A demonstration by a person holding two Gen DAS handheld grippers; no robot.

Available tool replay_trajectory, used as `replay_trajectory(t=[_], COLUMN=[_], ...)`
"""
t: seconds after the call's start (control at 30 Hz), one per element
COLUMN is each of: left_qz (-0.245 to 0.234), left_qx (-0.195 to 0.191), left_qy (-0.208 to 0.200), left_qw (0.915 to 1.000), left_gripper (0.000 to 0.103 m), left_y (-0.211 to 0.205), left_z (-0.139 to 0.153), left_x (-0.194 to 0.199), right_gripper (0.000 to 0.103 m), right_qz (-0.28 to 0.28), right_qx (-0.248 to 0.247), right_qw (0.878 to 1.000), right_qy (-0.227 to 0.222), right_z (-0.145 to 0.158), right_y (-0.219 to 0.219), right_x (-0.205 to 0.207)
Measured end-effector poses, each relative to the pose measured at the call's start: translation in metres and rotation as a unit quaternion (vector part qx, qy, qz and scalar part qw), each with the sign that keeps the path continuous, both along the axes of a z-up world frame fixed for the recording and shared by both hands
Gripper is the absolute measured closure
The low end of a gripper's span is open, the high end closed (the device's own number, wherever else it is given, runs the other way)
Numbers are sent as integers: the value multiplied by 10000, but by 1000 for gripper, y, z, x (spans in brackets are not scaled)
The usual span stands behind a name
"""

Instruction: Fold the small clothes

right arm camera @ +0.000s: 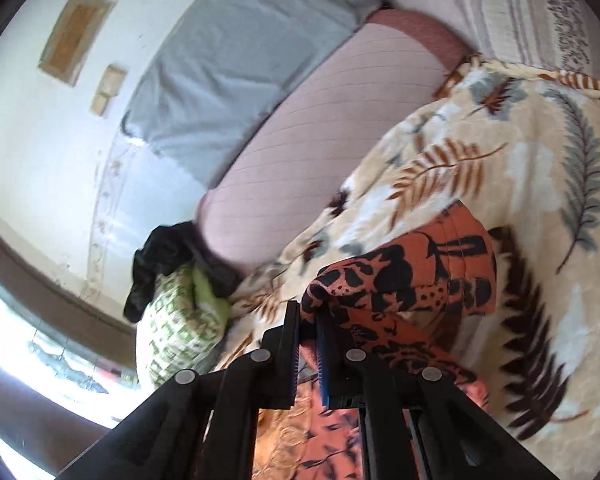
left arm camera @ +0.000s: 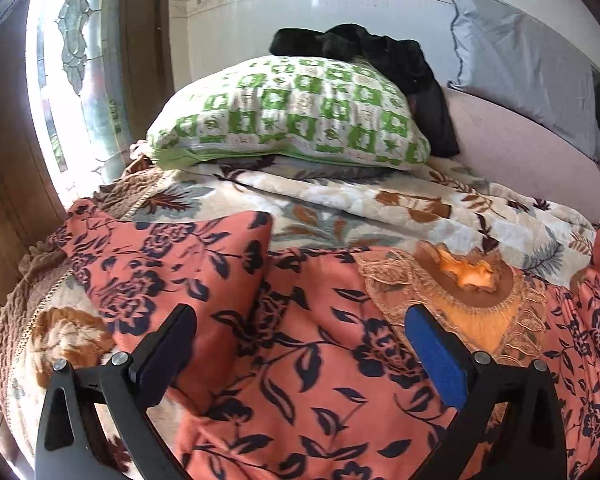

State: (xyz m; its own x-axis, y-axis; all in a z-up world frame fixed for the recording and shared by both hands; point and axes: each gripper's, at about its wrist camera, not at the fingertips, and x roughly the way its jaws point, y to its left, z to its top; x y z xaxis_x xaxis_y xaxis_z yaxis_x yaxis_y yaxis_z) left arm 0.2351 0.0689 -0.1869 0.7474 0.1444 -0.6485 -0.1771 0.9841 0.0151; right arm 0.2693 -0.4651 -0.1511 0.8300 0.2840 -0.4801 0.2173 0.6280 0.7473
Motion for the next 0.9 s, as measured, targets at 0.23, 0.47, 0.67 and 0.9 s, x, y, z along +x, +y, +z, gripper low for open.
replay_trajectory(t=[0.23, 0.47, 0.67, 0.9], left_qz=[939, 1509, 1567, 1223], left_qx=[-85, -205, -426, -411], left_qy=[42, 176, 238, 206], left_qw=[9955, 9882, 9864, 9914], left_gripper=[0, 0, 0, 0], left_y=[87, 136, 139, 109], left_z=[4, -2, -4, 1], left_x=[-16, -19, -12, -4], right_gripper=[95, 90, 10, 11], right_qz=[1395, 2643, 3680, 3126], right_qx=[-212, -514, -462, -1057], right_qw=[9893, 9625, 9256, 9431], right_qy=[-358, 344, 754, 401], right_z=[24, -42, -91, -64], right_y=[189, 364, 420, 334], right_x=[10, 12, -29, -66])
